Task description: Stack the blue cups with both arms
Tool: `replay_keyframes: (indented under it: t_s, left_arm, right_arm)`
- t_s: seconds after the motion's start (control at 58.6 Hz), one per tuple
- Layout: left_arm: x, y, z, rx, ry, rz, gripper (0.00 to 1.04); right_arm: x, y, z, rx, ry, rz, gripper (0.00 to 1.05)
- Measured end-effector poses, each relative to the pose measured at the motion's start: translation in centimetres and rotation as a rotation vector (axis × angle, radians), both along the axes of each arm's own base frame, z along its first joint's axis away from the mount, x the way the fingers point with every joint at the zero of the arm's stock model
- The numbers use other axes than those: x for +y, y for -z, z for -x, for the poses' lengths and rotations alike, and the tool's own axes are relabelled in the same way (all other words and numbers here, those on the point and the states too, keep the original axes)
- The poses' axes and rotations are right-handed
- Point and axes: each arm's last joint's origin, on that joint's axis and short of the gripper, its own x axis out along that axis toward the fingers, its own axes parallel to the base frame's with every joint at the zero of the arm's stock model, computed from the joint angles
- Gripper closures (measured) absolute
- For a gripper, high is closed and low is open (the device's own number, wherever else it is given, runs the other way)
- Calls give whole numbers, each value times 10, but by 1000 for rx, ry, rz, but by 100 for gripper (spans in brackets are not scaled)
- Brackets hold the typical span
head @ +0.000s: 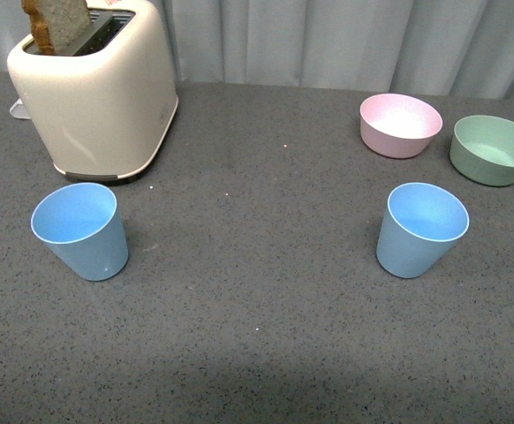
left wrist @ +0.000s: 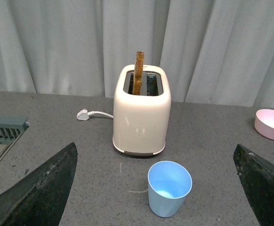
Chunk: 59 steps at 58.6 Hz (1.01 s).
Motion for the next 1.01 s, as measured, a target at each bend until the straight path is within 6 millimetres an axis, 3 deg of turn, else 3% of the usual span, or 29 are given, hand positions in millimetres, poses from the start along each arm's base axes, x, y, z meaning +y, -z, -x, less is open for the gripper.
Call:
replay_keyframes:
  t_s: [0.7,0.751,0.82,1.007]
  left_arm:
    - [0,0,0,0,0,0,7]
    - [0,1,0,84,-79,29,7]
    - [-1,6,-7,275,-213,81,7]
    - [2,0,-41,357,-185,178,7]
  right_arm:
    - [0,0,0,0,0,0,10]
    - [0,0,0,0,0,0,10]
    - [0,0,0,0,1,0,10]
    - [0,0,0,0,0,0,10]
